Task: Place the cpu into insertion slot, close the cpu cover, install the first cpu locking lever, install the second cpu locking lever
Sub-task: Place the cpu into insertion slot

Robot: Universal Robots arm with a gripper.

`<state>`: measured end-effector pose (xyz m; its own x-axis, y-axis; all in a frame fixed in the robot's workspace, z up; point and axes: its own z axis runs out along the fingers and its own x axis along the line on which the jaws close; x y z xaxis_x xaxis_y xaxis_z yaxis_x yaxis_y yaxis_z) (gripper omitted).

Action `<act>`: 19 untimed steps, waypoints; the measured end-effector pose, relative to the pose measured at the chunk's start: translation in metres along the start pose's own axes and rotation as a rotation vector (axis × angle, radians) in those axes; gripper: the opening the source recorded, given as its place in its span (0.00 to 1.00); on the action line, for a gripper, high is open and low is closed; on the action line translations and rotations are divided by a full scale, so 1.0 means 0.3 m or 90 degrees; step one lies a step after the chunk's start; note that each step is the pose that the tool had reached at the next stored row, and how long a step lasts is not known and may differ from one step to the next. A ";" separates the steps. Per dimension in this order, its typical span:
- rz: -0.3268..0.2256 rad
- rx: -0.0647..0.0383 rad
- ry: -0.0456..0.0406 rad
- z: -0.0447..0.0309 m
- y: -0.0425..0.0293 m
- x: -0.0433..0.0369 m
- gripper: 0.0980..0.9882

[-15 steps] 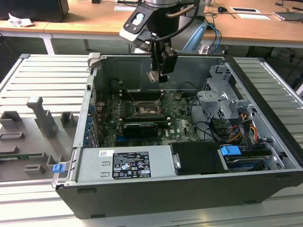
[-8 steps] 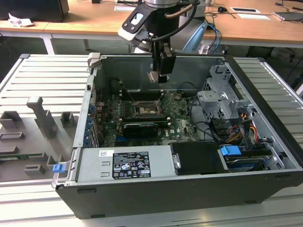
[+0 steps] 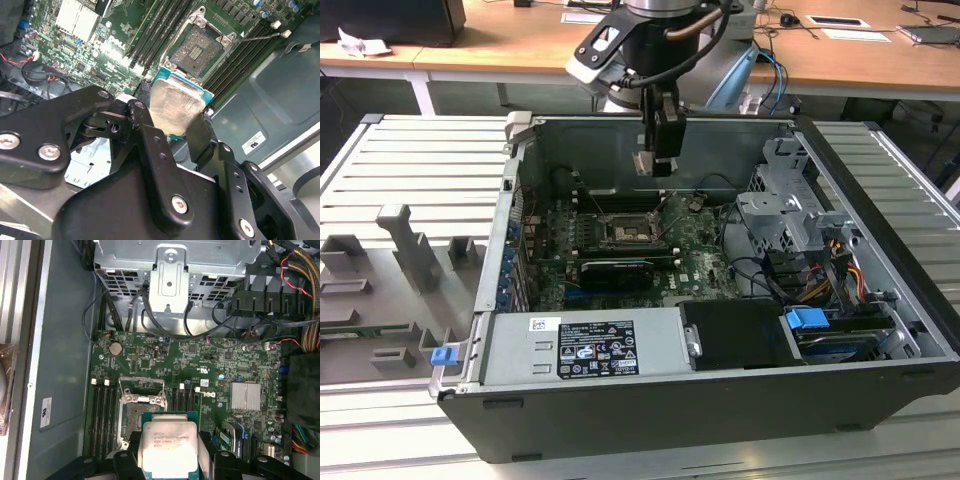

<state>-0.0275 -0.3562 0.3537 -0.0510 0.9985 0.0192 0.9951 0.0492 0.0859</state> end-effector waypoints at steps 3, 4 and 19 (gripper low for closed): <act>0.014 0.000 -0.0012 0.000 0.000 0.000 0.48; 0.018 0.000 -0.0015 0.001 0.000 0.000 0.48; 0.127 -0.002 -0.0110 0.015 -0.001 0.000 0.48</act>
<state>-0.0275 -0.3562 0.3491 0.1483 0.9888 0.0191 0.9850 -0.1494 0.0858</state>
